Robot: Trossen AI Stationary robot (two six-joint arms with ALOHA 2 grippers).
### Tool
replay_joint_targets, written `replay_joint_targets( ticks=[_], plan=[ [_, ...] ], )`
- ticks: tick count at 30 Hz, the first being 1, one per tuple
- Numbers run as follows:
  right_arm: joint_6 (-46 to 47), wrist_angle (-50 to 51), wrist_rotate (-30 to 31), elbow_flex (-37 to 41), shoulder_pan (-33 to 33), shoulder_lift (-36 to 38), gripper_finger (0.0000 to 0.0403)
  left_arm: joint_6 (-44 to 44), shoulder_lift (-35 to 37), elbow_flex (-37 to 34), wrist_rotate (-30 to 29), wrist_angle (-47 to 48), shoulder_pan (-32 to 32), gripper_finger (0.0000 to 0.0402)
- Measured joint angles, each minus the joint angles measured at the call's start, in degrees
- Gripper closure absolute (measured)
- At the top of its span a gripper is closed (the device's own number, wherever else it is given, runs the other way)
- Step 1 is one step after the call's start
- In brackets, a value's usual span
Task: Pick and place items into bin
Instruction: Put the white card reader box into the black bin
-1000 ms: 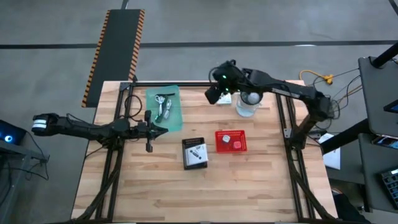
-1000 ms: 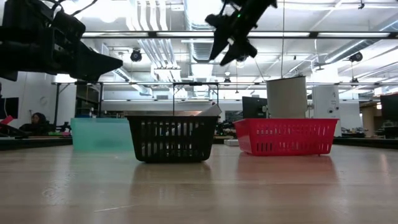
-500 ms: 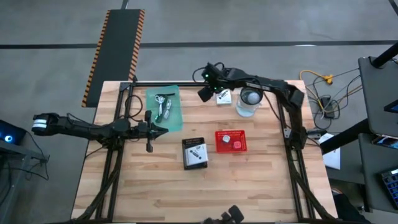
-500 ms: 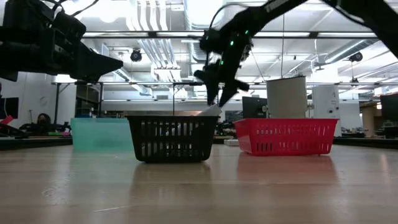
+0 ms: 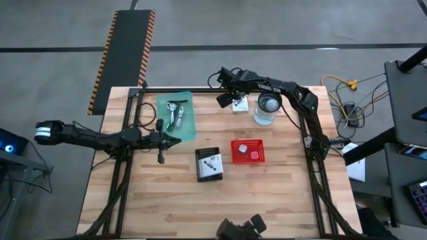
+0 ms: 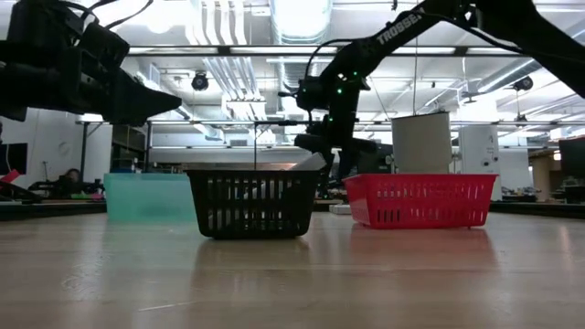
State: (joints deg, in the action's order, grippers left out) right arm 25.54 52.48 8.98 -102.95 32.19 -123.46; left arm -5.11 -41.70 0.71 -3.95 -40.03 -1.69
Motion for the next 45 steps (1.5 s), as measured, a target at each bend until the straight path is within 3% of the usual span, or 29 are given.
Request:
replay_joint_targets(
  ticks=[17, 22, 27, 31, 45],
  plan=[
    [0.0, -1.7, -0.1, 0.0, 0.3, -0.6, 0.0202, 0.0, -1.6, 0.0, 0.0, -0.1, 0.0, 0.0402],
    [-0.4, -0.3, -7.5, 0.1, 0.7, -0.6, 0.0202, 0.0, -2.4, 0.0, 0.0, -0.1, 0.0, 0.0402],
    [-0.4, -0.3, -8.0, 0.2, 1.1, -1.1, 0.0202, 0.0, -2.9, 0.0, 0.0, -0.2, 0.0, 0.0402],
    [-0.1, 2.2, -11.9, 0.3, 2.4, -2.6, 0.0202, 0.0, -3.0, 0.0, 0.0, -0.4, 0.0, 0.0402],
    [1.2, 0.3, -12.0, -0.6, 6.3, -6.0, 0.0202, -0.1, -2.9, 0.0, 0.0, -0.2, 0.0, 0.0402]
  ],
)
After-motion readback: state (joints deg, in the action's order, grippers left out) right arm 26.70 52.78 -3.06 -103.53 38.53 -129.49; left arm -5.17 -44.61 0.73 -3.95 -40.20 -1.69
